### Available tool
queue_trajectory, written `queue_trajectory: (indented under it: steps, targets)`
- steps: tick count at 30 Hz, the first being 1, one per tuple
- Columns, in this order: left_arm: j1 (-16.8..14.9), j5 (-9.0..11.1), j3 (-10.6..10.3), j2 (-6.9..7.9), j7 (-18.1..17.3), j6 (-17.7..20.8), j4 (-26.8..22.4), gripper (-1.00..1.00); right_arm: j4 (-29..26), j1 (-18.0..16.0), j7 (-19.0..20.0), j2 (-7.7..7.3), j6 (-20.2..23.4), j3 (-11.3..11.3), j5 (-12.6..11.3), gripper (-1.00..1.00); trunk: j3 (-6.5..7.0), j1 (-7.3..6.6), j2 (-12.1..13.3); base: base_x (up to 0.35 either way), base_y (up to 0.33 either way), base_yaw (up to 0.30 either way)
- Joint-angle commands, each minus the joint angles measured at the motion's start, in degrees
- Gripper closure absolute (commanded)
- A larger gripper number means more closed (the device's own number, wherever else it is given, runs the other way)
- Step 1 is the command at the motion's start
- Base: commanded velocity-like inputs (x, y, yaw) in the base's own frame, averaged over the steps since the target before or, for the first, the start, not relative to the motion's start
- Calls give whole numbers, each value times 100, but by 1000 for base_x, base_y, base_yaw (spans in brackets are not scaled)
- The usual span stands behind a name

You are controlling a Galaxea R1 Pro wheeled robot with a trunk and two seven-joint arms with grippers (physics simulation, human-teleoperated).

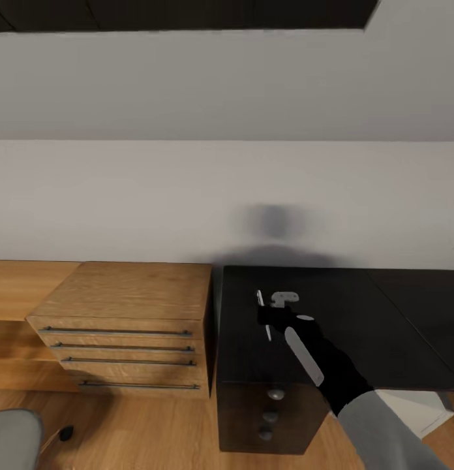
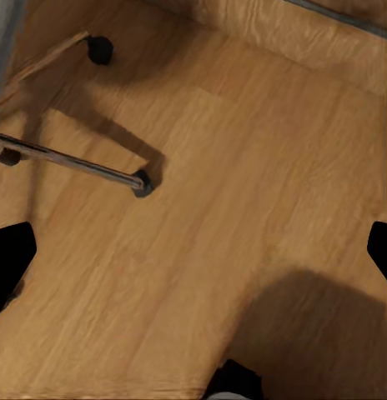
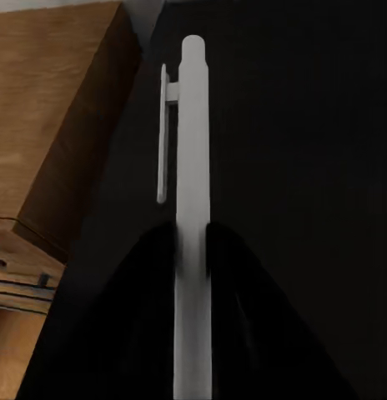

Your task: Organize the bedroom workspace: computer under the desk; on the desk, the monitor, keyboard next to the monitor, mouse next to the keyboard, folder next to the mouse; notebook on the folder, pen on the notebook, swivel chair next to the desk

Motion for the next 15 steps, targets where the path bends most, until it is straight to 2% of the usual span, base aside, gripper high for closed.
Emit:
queue_trajectory:
  steps: [1, 5, 6, 9, 12, 13, 15]
  targets:
    - [-2, -83, -105, -4, -29, -3, 98, -100, -110, 31, -67, -72, 27, -106, -179, 100, 13, -26, 38, -338, 0, 0]
    - [-2, -126, -265, -1, -21, 15, 231, -100, -267, 68, -104, -146, 39, -358, -324, 100, 85, -113, 198, -340, 0, 0]
    - [-2, -149, -360, 1, -17, 34, 307, -100, -427, 91, -132, -179, 45, -675, -434, 100, 103, -135, 238, -333, 0, 0]
    - [-2, -156, -380, -3, -16, 38, 320, -100, -461, 98, -142, -188, 46, -745, -469, 100, 157, -201, 358, -253, 0, 0]
    - [-2, -171, -522, -7, -22, 15, 332, -100, -493, 102, -448, -193, 21, -908, -504, 100, 158, -201, 358, -24, 0, -6]
    - [-2, -173, -705, -6, -24, -7, 340, -100, -492, 103, -600, -194, 17, -1377, -510, 100, 160, -201, 358, -2, 0, -239]
    - [-2, -173, -724, -3, -24, -9, 352, -100, -491, 103, -611, -194, 22, -1562, -510, 100, 164, -201, 358, -39, 0, -258]
